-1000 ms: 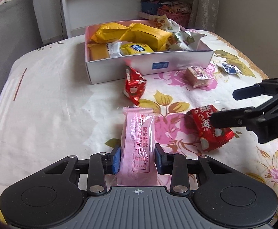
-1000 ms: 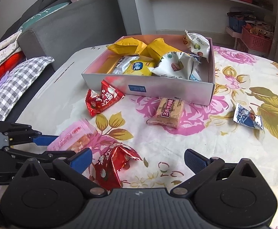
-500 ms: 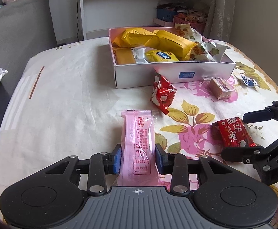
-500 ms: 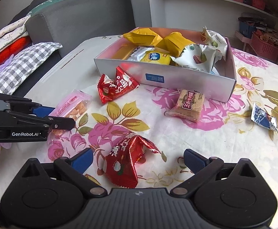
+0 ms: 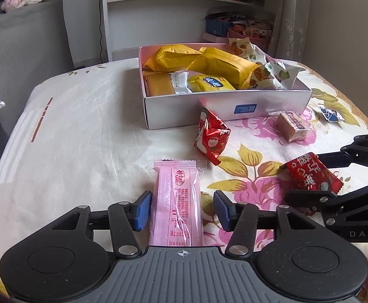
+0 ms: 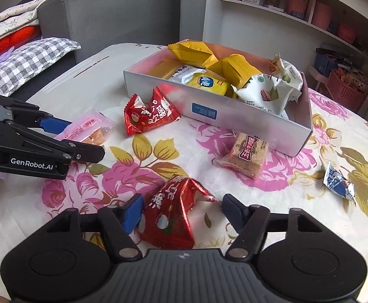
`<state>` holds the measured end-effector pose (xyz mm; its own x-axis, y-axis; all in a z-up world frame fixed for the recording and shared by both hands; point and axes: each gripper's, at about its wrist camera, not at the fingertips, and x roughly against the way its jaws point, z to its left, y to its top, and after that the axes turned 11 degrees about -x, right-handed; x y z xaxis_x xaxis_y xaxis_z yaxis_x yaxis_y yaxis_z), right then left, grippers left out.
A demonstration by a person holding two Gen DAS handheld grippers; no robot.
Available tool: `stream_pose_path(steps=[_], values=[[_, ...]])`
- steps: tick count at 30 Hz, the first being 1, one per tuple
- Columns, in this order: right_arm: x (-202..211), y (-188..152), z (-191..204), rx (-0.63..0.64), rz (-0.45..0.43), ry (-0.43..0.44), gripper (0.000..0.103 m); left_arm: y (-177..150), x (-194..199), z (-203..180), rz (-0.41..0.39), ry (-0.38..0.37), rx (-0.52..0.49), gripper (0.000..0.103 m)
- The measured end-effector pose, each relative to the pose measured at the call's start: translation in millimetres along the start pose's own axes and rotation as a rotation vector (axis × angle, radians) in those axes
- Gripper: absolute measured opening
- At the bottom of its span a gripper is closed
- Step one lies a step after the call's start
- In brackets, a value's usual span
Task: Organize snacks
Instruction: 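Grasp the pink bar with the left gripper while the right grasps a red candy pack, then carry the pink bar and red candy pack into the box and open both grippers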
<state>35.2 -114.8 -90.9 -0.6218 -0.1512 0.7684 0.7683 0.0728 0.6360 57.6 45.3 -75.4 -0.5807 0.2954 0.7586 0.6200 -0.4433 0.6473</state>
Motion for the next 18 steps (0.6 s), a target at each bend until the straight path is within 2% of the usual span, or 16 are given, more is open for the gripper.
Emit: stream_pose_path(steps=[4, 6, 9, 18], values=[[1, 2, 1, 0.011, 0.002, 0.002, 0.038, 1, 1, 1, 0.010, 0.002, 0.022, 0.043], [1, 3, 1, 0.009, 0.009, 0.006, 0.038, 3, 2, 3, 0.015, -0.003, 0.037, 0.035], [2, 5, -2, -0.020, 0.023, 0.025, 0.038, 4, 3, 6, 0.027, -0.025, 0.080, 0.031], [10, 18, -23, -0.224, 0.068, 0.112, 0.038, 13, 12, 11, 0.025, -0.118, 0.183, 0.029]])
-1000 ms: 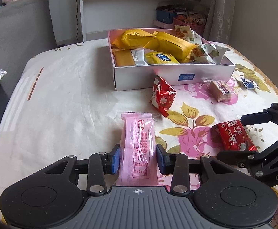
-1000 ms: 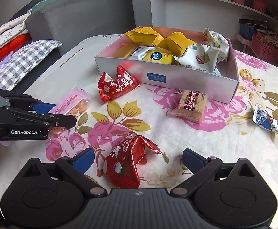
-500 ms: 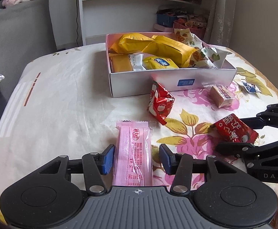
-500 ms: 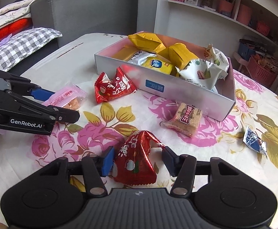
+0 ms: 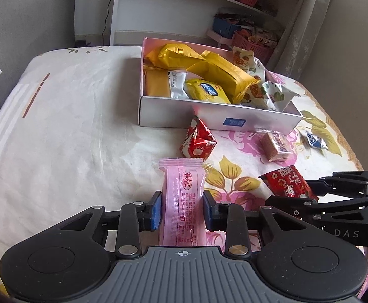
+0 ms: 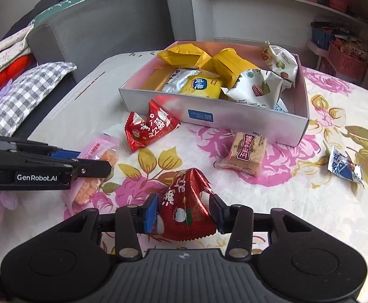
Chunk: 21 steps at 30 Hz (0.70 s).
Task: Organize snacks
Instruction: 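Carry the pink bar and red candy pack into the box and open both grippers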
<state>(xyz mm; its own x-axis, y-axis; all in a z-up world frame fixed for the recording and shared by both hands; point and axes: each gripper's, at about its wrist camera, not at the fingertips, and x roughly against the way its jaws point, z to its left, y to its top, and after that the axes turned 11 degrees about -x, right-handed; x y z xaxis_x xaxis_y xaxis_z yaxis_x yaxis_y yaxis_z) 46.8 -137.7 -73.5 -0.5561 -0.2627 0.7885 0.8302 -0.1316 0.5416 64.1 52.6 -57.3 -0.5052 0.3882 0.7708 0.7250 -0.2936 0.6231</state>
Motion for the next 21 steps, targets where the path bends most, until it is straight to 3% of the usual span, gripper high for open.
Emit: stream_pose_path(steps=[9, 21], values=[[24, 24, -12, -0.138, -0.044, 0.070, 0.038, 23, 19, 8, -0.048, -0.042, 0.086, 0.029], [36, 72, -25, -0.271, -0.165, 0.112, 0.038, 74, 22, 22, -0.172, -0.020, 0.197, 0.029]])
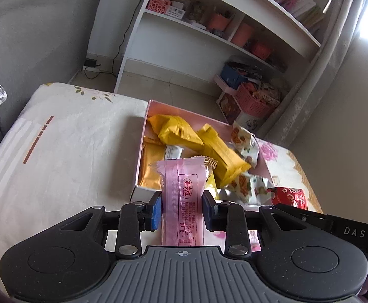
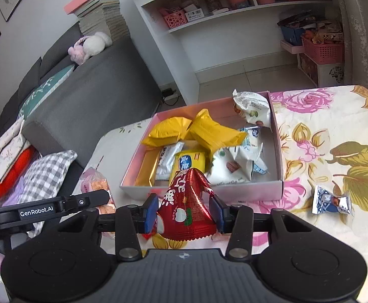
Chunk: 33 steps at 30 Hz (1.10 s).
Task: Organize snacks
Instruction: 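Carry the pink bar and red candy pack into the box and open both grippers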
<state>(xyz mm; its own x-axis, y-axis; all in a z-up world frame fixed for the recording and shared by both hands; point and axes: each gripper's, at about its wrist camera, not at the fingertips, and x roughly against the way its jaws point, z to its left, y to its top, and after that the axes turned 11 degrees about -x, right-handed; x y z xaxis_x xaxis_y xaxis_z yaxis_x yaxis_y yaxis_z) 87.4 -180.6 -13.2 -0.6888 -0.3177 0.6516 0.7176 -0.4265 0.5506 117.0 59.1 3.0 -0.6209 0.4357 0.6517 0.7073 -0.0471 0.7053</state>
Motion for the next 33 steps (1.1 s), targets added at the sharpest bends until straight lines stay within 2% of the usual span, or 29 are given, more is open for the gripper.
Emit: stream_pose_path(steps=[8, 13, 19, 27, 31, 33], values=[[-27, 27, 3, -0.059, -0.054, 0.021, 0.038, 26, -35, -3, -0.041, 0.053, 0.043, 0.029], [-47, 34, 6, -0.106, -0.049, 0.052, 0.038, 33, -58, -5, -0.041, 0.080, 0.070, 0.029], [-68, 34, 6, -0.126, -0.045, 0.020, 0.038, 33, -79, -9, -0.013, 0.122, 0.062, 0.029], [-76, 35, 5, -0.079, -0.043, -0.029, 0.038, 29, -93, -5, 0.014, 0.145, 0.056, 0.030], [-74, 36, 3, -0.077, -0.046, -0.025, 0.044, 29, -93, -5, 0.011, 0.153, 0.037, 0.032], [-72, 37, 3, -0.075, -0.050, -0.015, 0.054, 29, -92, -6, 0.014, 0.158, 0.026, 0.034]])
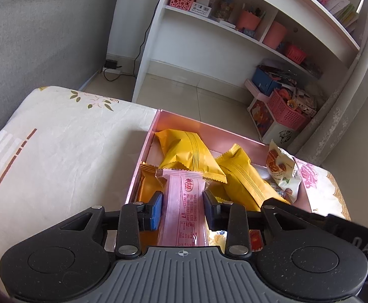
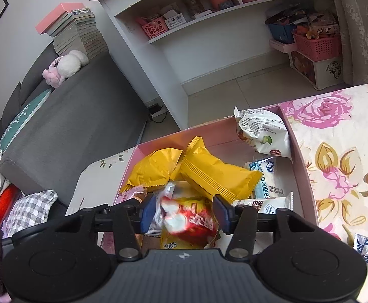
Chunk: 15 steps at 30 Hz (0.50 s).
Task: Organize snacks
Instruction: 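Carry the pink bar and red candy pack into the box and open both grippers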
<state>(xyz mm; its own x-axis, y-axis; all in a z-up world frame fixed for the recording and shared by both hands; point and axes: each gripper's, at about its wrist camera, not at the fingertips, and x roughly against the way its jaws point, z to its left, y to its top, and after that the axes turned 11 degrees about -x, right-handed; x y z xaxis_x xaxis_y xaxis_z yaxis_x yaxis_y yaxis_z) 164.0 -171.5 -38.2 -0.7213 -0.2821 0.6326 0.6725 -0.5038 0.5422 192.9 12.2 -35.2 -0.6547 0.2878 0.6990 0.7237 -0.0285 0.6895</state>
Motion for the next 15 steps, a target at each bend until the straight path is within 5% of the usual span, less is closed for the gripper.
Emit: stream_pose_path(steps=[2, 9, 15], values=[[4, 1, 0, 0.003, -0.010, 0.001, 0.067, -1, 1, -1, 0.005, 0.015, -0.003, 0.039], [22, 8, -1, 0.004, -0.044, 0.021, 0.079, -3, 11, -8, -0.005, 0.019, -0.050, 0.070], [39, 10, -3, 0.036, -0.059, 0.027, 0.086, -6, 23, -14, 0.010, -0.001, -0.094, 0.083]])
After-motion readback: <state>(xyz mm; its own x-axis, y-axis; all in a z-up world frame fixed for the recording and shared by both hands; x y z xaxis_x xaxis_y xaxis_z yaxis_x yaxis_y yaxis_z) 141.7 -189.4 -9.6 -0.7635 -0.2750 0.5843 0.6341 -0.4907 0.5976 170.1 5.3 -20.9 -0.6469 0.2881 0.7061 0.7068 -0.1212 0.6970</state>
